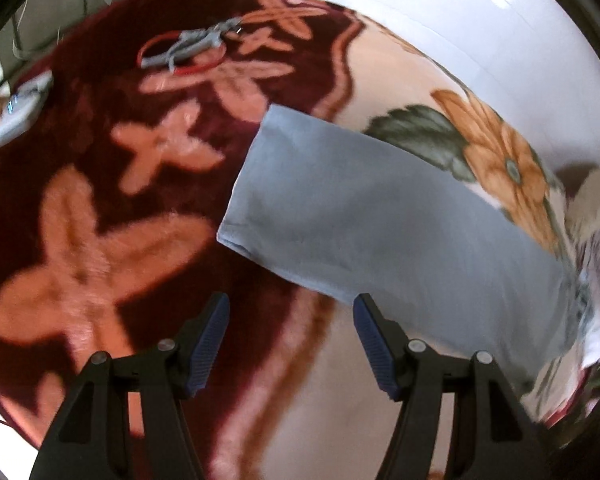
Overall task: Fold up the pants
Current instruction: 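Open both grippers and lift them away from the folded pants, then grasp the end of the folded pants with the left gripper and lift it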
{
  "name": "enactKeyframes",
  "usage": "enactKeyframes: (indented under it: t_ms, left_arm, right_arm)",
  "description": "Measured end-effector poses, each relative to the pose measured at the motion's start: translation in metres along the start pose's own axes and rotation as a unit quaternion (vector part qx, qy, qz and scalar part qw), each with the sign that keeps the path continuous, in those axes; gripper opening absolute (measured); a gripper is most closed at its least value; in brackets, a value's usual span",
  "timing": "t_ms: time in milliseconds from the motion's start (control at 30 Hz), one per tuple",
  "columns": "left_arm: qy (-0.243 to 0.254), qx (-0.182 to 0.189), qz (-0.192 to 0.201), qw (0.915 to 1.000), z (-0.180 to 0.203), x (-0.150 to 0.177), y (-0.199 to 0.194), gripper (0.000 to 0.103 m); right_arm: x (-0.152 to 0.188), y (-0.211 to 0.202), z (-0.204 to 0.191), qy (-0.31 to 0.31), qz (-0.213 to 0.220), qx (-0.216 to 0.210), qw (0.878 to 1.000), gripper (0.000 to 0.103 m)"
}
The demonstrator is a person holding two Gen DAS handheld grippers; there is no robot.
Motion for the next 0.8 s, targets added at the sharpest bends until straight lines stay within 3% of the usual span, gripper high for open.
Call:
enactKeyframes:
  t_ms: [367,433,500,600,733,800]
  left_arm:
    - [-0.056,-0.005,0.007,0.9984,0.002,-0.026,0.027,0.066]
    - [-0.059,-0.013,0.012,0.9981,0.003,-0.029,0.029,0.056]
    - [-0.053,-0.021,0.016,0.9982,0.002,-0.032,0.03,0.025]
    - [-0.065,-0.008,0.018,0.9977,-0.003,-0.034,0.03,0.01]
    - [-0.063,0.011,0.042,0.9971,-0.003,-0.038,0.015,0.009]
    - [-0.04,0.012,0.062,0.9972,0.006,-0.042,0.001,0.008]
  right_arm:
    - [0.0,0.002,-0.007,-0.028,0.008,0.003,1.0,0.051]
    - [0.0,0.001,-0.008,-0.032,0.01,0.004,0.999,0.051]
    - [0.001,0.001,-0.008,-0.032,0.011,0.002,0.999,0.051]
    - [0.0,-0.001,-0.005,-0.027,0.015,-0.002,1.0,0.051]
    - [-0.002,-0.006,-0.002,-0.018,0.028,-0.007,0.999,0.051]
    - [-0.003,-0.009,-0.002,-0.015,0.033,-0.009,0.999,0.051]
Point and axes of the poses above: each gripper's, at about its wrist camera, not at the fingertips, and y roughly the way its jaws point, z to its right, x to its underside, the point moved 5 cm from there along y, roughly the way its jaws point, and after that the axes turned 6 degrees about -x, right-handed, at the moved point
